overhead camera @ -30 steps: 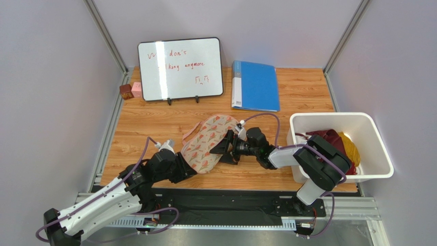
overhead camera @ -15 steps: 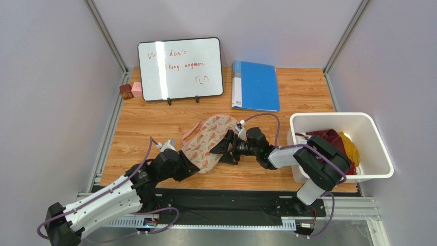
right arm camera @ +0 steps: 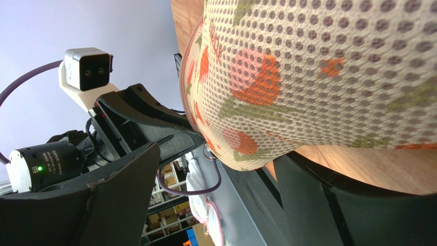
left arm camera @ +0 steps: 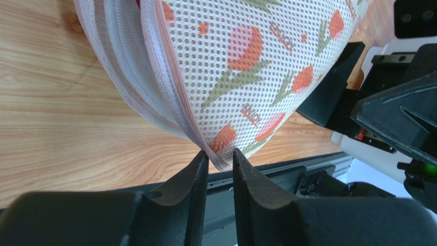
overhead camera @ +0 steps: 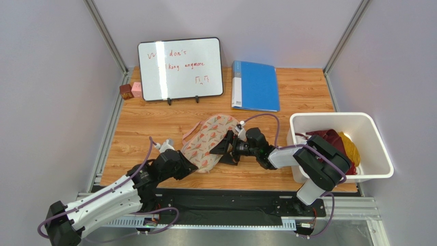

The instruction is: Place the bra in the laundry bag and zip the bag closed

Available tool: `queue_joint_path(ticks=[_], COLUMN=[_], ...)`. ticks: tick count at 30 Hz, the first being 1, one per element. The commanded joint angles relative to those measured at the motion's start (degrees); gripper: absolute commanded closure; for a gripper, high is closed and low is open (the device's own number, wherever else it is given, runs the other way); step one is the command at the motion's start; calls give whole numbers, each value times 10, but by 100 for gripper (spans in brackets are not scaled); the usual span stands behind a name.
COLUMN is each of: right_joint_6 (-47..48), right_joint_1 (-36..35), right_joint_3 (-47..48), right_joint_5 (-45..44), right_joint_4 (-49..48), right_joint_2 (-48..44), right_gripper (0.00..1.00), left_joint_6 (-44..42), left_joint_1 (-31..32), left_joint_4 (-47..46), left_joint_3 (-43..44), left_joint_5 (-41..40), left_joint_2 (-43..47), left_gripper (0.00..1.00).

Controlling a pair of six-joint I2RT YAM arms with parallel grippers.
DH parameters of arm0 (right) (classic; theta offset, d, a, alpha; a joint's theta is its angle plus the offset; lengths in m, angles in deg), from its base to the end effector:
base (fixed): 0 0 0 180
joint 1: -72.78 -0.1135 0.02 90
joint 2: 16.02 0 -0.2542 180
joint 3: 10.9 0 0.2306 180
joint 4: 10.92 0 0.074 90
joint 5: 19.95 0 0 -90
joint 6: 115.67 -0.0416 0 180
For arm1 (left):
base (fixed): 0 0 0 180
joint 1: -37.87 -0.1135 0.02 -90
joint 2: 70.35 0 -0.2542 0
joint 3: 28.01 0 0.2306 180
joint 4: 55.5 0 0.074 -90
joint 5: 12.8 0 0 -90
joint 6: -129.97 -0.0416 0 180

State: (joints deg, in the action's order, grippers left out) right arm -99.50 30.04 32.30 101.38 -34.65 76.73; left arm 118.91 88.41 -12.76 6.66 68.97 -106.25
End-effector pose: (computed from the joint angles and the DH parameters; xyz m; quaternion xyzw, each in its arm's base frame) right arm 0.1913 0.2062 0.1442 0.0804 0.8243 0.5554 0.0743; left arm 0.0856 -0.0947 0.1776 -0.2524 0.8831 -0.3245 0.2261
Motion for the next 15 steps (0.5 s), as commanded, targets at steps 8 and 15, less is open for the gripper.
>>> queue_joint_path(ticks=[8,15], right_joint_6=[-43,-43], right_joint_1=[-15,-17], right_joint_3=[-21,-45], right_joint_5=[-16,-9], right_joint_4=[-7,-30], right_joint_2=[-26,-14], right_gripper=[12,9], left_joint_6=[-11,20], left_joint_1=[1,1], left_joint_4=[-65,-56], left_joint_3=[-29,-63], left_joint_5=[-99,-121], left_joint_2=[-1,38], left_gripper=[100,100])
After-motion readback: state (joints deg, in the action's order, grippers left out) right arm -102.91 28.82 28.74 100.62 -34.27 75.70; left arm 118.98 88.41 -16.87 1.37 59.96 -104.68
